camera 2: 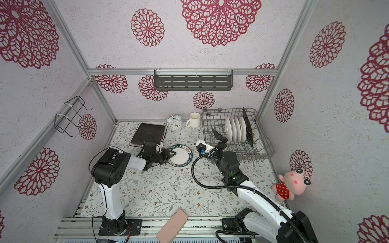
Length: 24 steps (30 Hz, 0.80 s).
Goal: Unload the plates from the dish rack
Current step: Place a plate at the center of the table.
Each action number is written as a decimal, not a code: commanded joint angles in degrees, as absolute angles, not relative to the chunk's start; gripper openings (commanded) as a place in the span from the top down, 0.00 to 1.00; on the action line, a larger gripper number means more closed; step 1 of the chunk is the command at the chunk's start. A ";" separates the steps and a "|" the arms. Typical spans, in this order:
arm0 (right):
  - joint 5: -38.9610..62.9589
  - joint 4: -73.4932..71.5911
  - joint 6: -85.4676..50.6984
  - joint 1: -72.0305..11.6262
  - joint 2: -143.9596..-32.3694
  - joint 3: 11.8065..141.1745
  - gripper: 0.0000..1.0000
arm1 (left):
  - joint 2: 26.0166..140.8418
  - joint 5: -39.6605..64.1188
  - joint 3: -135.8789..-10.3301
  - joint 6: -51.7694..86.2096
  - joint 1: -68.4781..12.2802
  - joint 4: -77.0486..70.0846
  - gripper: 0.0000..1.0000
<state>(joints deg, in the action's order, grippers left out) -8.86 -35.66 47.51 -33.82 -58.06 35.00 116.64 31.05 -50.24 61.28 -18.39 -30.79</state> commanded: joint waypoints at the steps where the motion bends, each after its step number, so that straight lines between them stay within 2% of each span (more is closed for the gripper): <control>1: -9.84 -37.43 47.73 -33.23 -57.91 35.63 0.01 | 118.09 27.69 -49.31 59.42 -18.79 -19.89 0.57; 3: -9.75 -37.49 47.70 -33.14 -58.03 35.68 0.01 | 117.97 27.82 -49.37 59.33 -18.87 -19.40 0.50; 5: -9.59 -37.53 47.71 -33.14 -58.11 35.68 0.01 | 117.64 27.82 -49.72 59.13 -18.88 -17.64 0.27; 7: -9.49 -37.57 47.67 -33.05 -58.18 35.68 0.01 | 116.89 27.23 -49.92 58.15 -18.93 -15.27 0.09; 8: -9.42 -37.54 47.64 -33.06 -58.18 35.76 0.01 | 116.27 26.65 -50.01 57.42 -19.02 -13.84 0.02; 18: -9.44 -37.97 47.38 -32.61 -58.61 36.20 0.01 | 109.93 21.82 -52.16 52.53 -19.35 -0.63 0.03; 24: -11.97 -37.36 46.14 -32.52 -59.40 37.66 0.01 | 107.75 13.38 -56.99 46.13 -19.92 13.50 0.03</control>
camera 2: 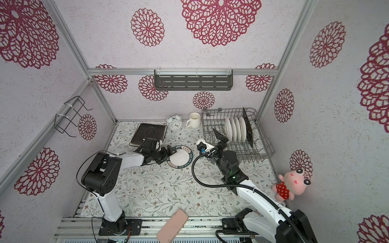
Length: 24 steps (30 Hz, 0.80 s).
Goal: Unload the plates from the dish rack
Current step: Place a plate at the center of the table, then pick up the plate from the dish rack.
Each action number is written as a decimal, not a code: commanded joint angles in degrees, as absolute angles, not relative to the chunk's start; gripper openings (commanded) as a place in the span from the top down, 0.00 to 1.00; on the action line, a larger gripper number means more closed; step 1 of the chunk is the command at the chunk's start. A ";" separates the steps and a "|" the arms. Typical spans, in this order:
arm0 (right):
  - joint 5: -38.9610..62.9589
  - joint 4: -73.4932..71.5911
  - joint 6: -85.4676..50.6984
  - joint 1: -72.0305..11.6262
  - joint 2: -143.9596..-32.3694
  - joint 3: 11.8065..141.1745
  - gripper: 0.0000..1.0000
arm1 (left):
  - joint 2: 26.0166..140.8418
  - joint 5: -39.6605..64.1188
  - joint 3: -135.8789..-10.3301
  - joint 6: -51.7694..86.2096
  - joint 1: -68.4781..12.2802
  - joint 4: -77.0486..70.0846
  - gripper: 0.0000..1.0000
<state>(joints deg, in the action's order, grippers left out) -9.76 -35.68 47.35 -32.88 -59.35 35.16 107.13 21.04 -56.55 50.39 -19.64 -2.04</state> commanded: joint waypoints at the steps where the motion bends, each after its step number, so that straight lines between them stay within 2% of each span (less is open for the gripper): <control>1: -11.97 -37.50 46.14 -32.52 -59.48 37.67 0.01 | 107.62 12.52 -57.59 45.37 -20.04 14.85 0.03; 5: -15.09 -35.42 42.77 -32.46 -59.89 39.94 0.01 | 106.77 11.81 -58.48 44.16 -20.03 17.00 0.03; 9: -20.47 -21.53 28.94 -29.41 -62.04 50.46 0.01 | 102.11 9.55 -58.93 41.37 -20.11 20.37 0.03; 13: -18.46 -16.04 23.78 -28.01 -62.79 53.80 0.01 | 93.73 4.44 -60.19 37.58 -20.42 26.07 0.03; 15: -10.25 -7.21 20.71 -25.80 -63.52 58.09 0.01 | 89.16 1.57 -60.47 36.44 -20.64 27.90 0.03; 18: -8.78 -1.85 13.20 -22.51 -66.26 62.56 0.01 | 82.07 -2.51 -59.96 35.79 -20.77 28.56 0.03; 21: -11.66 0.59 6.93 -19.31 -69.18 65.56 0.01 | 75.33 -7.34 -59.16 35.33 -20.83 27.62 0.02; 24: -19.72 4.30 -0.81 -17.39 -73.04 70.28 0.01 | 69.76 -12.29 -58.45 32.53 -21.12 25.01 0.03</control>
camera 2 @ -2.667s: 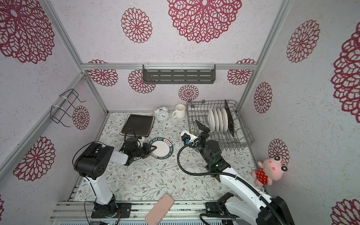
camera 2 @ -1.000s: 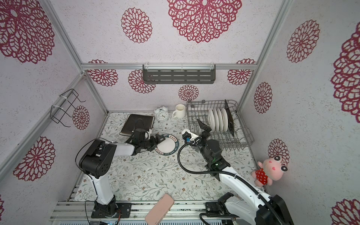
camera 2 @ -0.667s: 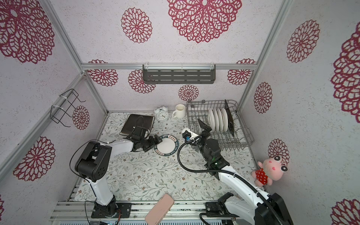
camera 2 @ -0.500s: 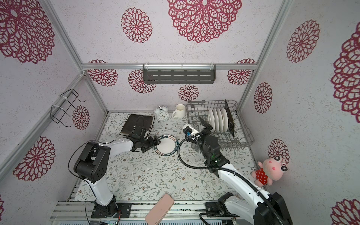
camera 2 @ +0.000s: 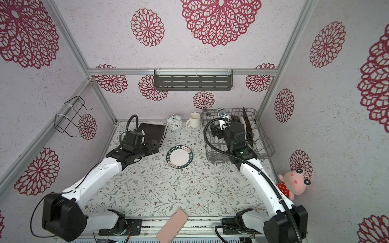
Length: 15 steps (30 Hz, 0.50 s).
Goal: Unload the plates from the dish rack
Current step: Pick up the plate from the dish rack.
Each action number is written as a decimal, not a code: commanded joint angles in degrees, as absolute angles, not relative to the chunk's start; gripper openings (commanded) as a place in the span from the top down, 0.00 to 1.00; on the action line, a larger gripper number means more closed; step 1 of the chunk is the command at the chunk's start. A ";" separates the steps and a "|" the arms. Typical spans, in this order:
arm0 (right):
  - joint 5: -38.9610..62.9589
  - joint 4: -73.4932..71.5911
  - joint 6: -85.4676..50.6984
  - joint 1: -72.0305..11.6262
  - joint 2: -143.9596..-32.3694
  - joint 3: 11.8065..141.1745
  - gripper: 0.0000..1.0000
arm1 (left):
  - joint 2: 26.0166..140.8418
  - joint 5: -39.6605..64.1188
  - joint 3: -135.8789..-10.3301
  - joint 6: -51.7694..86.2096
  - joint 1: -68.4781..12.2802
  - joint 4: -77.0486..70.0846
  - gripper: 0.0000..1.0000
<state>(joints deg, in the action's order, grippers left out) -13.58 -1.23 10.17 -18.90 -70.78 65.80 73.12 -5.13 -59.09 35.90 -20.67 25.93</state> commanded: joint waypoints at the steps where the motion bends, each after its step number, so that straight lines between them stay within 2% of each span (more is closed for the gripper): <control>1: -23.26 7.58 -3.29 -17.36 -75.04 73.25 0.01 | 68.61 -13.32 -58.78 31.60 -21.16 24.58 0.03; 3: -26.74 11.76 -5.49 -17.40 -77.77 76.81 0.01 | 67.14 -15.83 -60.30 30.98 -21.20 24.75 0.03; 6: -24.53 10.57 -4.99 -17.40 -77.18 75.76 0.01 | 64.99 -14.91 -62.06 28.90 -21.49 24.14 0.03; 9: -22.18 3.31 -5.34 -16.91 -73.83 69.73 0.01 | 58.27 -6.35 -55.45 24.22 -21.45 10.64 0.02; 13: -16.72 -0.30 -5.88 -14.53 -72.10 65.63 0.01 | 48.36 -5.52 -41.76 25.89 -21.14 -13.67 0.03; 15: -16.32 2.11 -5.84 -13.23 -73.39 66.43 0.01 | 48.37 -5.01 -44.33 24.75 -20.96 -11.33 0.03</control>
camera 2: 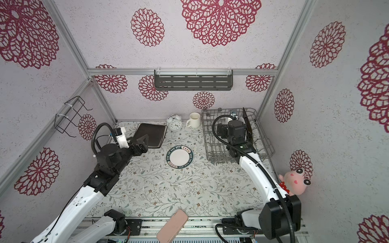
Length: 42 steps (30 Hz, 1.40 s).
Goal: Unload the plates from the dish rack
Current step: Pick up the plate from the dish rack.
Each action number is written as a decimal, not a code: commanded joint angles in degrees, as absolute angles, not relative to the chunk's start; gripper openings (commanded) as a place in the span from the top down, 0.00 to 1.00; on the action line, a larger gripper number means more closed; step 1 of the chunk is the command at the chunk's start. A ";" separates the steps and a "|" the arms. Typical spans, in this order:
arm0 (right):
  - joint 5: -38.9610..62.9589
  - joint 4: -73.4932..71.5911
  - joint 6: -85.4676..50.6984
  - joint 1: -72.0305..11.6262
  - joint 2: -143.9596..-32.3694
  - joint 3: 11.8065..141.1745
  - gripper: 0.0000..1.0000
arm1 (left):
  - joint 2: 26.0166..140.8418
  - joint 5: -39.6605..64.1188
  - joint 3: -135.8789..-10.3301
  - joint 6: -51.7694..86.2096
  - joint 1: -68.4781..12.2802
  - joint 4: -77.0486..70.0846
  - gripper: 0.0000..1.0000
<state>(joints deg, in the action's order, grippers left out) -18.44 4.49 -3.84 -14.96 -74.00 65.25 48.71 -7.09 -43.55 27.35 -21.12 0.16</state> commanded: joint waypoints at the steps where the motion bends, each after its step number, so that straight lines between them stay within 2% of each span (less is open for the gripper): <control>1: -16.76 3.19 -5.72 -12.93 -74.19 66.78 0.01 | 50.25 -5.47 -48.42 23.83 -20.83 -4.68 0.03; 4: -16.02 7.99 -6.35 -12.13 -77.58 69.51 0.04 | 54.90 -4.29 -56.47 22.14 -20.91 6.94 0.01; 11: -8.21 5.96 -0.38 -11.46 -80.44 67.77 0.03 | 59.50 -4.84 -60.97 22.47 -20.84 12.78 0.02; 14: -7.04 7.34 -2.17 -9.40 -83.70 69.95 0.08 | 61.66 -3.54 -62.80 22.58 -20.93 14.97 0.02; 27: -9.72 8.05 -0.89 -6.75 -95.79 76.33 0.24 | 64.53 -2.10 -61.96 22.55 -20.95 15.54 0.02; 35: -12.82 7.70 3.03 -6.76 -101.06 79.46 0.29 | 68.14 -0.09 -63.36 23.09 -20.99 14.76 0.03; 42: -11.42 8.83 4.29 -6.58 -106.67 83.95 0.45 | 70.03 0.26 -64.51 23.41 -20.97 14.63 0.02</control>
<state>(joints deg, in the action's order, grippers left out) -11.29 8.91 3.16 -6.94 -105.97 81.38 69.97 -0.45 -62.78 23.81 -21.08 15.20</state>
